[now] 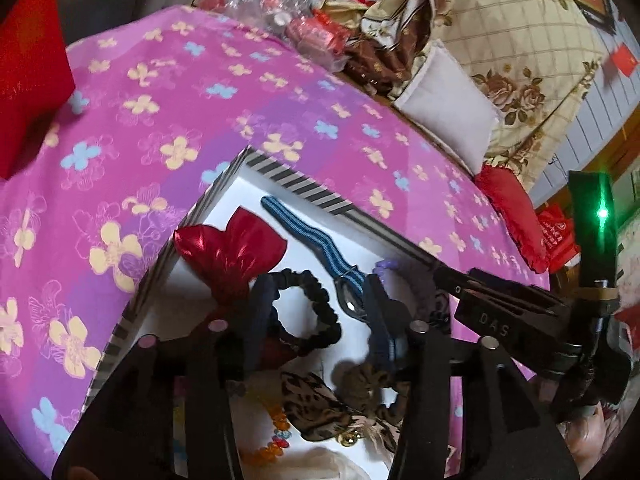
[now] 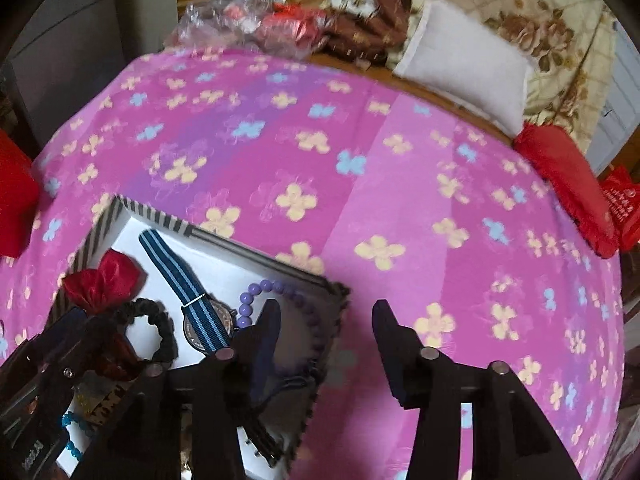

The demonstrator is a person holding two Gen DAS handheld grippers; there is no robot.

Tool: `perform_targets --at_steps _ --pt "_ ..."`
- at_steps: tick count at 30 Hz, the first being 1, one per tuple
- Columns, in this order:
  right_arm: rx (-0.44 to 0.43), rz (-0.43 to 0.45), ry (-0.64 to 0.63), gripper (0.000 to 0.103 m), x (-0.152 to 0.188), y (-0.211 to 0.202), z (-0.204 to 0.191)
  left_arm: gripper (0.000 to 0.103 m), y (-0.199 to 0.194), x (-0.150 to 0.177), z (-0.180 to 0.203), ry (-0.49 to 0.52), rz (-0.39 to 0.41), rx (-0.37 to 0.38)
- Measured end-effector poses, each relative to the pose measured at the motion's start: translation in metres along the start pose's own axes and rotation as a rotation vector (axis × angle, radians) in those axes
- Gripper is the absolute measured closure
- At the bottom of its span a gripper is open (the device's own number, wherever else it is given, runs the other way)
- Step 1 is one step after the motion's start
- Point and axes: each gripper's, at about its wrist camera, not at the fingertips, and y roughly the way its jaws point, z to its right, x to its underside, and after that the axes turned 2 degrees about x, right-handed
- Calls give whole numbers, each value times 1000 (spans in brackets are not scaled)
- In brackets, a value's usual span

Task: Organize jewelry
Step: 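Carry scrunchie and purple bracelet over the tray and open both grippers, then move both tools to the colourful bead bracelets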

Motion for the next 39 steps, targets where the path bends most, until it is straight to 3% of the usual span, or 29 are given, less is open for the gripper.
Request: perform_targets --at_steps 6,10,13,21,26,31,36,39 --pt "-3 30 27 57 27 -32 24 48 -11 0 2 13 19 -4" --pt "58 79 -9 57 71 -59 41 47 -19 3 -3 12 25 -23" --pt "72 86 -7 51 107 -72 58 47 -25 4 -12 -5 34 -42" --pt "77 33 149 49 208 -94 128 47 -37 19 -10 19 41 -85" --pt "116 15 228 49 262 -113 170 47 -51 46 19 121 56 -100" --pt "201 -9 330 49 323 -133 226 47 -82 81 57 209 74 -34" --pt "129 -13 523 49 362 -135 277 47 -100 125 91 252 38 24" --pt "85 -7 570 49 365 -129 288 47 -101 158 109 273 -20 47"
